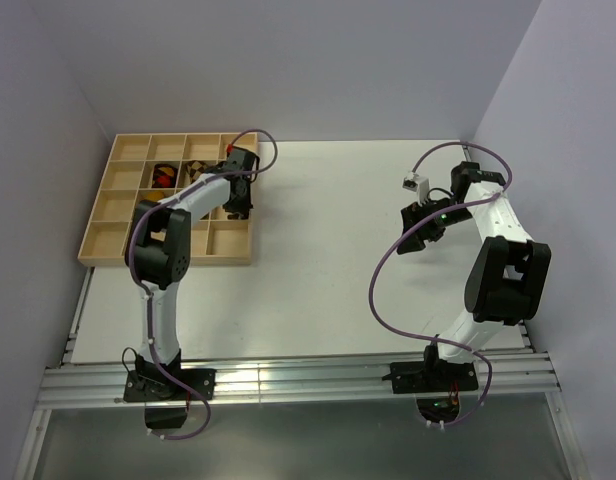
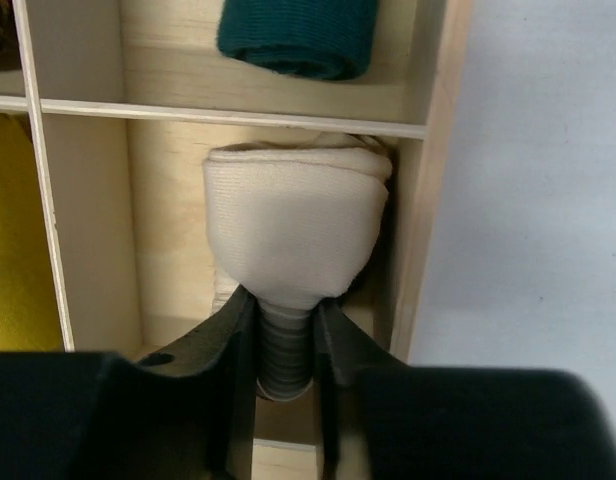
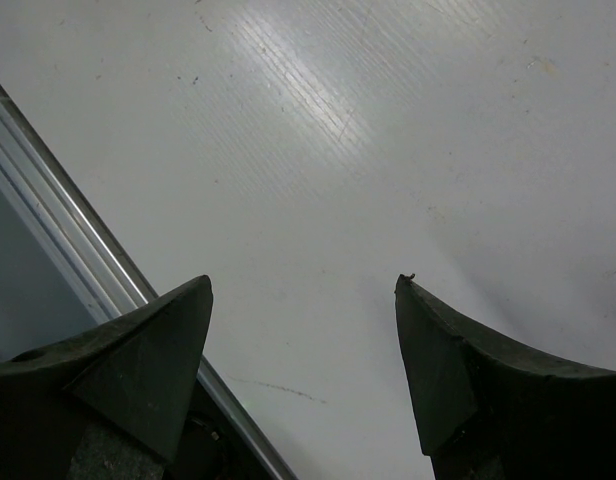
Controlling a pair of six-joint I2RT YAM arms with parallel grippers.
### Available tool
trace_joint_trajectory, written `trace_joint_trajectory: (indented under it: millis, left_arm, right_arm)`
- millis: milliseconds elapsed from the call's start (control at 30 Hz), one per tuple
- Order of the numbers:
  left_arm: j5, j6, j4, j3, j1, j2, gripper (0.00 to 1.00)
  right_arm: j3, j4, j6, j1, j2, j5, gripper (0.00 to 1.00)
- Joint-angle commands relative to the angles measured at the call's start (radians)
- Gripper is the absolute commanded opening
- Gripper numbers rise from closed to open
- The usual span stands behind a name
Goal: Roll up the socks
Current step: Place the sock in the storage box, then reset both arms
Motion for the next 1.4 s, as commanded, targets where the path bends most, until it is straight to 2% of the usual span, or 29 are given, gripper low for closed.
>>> trace_joint_trajectory:
  millis: [0, 67, 167, 233, 300, 533, 833, 867, 933, 967, 1133, 1167, 1300, 1367]
  left_arm:
    - [0.188, -0.066, 0.052, -0.047, 0.024, 0.012, 0.26]
    - [0.201, -0.069, 0.057, -0.061, 0.034, -0.001, 0.30]
    - [0.210, -0.067, 0.074, -0.082, 0.037, -0.040, 0.42]
    - [0.225, -0.063, 0.096, -0.099, 0.037, -0.083, 0.54]
    - [0.230, -0.058, 0.100, -0.105, 0.037, -0.103, 0.58]
    - [0.219, -0.040, 0.063, -0.073, 0.037, -0.170, 0.61]
    - [0.124, -0.026, 0.020, -0.041, 0.039, -0.239, 0.65]
    - [0.127, -0.023, 0.026, -0.044, 0.037, -0.255, 0.71]
    - [0.133, -0.026, 0.050, -0.056, 0.028, -0.303, 0.72]
    - [0.135, -0.023, 0.063, -0.061, 0.021, -0.322, 0.79]
    - [0.124, -0.032, 0.204, -0.123, -0.119, -0.454, 0.78]
    - [0.129, -0.038, 0.250, -0.146, -0.145, -0.474, 0.79]
    - [0.280, -0.102, 0.463, -0.283, -0.268, -0.560, 0.78]
    - [0.281, -0.112, 0.511, -0.326, -0.303, -0.563, 0.78]
  right_arm:
    - [-0.009, 0.025, 0.011, 0.001, -0.038, 0.005, 0.80]
    - [-0.010, 0.028, 0.014, 0.001, -0.038, 0.008, 0.80]
    - [-0.015, 0.037, 0.017, 0.002, -0.038, 0.013, 0.81]
    - [-0.016, 0.043, 0.020, 0.002, -0.038, 0.015, 0.81]
    - [-0.016, 0.046, 0.021, 0.004, -0.034, 0.013, 0.81]
    - [-0.012, 0.051, 0.024, 0.004, -0.037, 0.013, 0.82]
    - [-0.001, 0.094, 0.063, 0.004, -0.060, 0.005, 0.82]
    - [0.001, 0.101, 0.070, 0.004, -0.064, 0.008, 0.82]
    - [-0.002, 0.143, 0.103, 0.002, -0.093, 0.012, 0.82]
    - [-0.010, 0.160, 0.115, 0.002, -0.106, 0.007, 0.82]
    - [-0.035, 0.278, 0.218, -0.001, -0.210, -0.044, 0.86]
    - [-0.041, 0.301, 0.241, -0.002, -0.228, -0.066, 0.99]
    - [-0.064, 0.402, 0.340, -0.010, -0.334, -0.108, 1.00]
    - [-0.048, 0.425, 0.379, -0.010, -0.357, -0.108, 1.00]
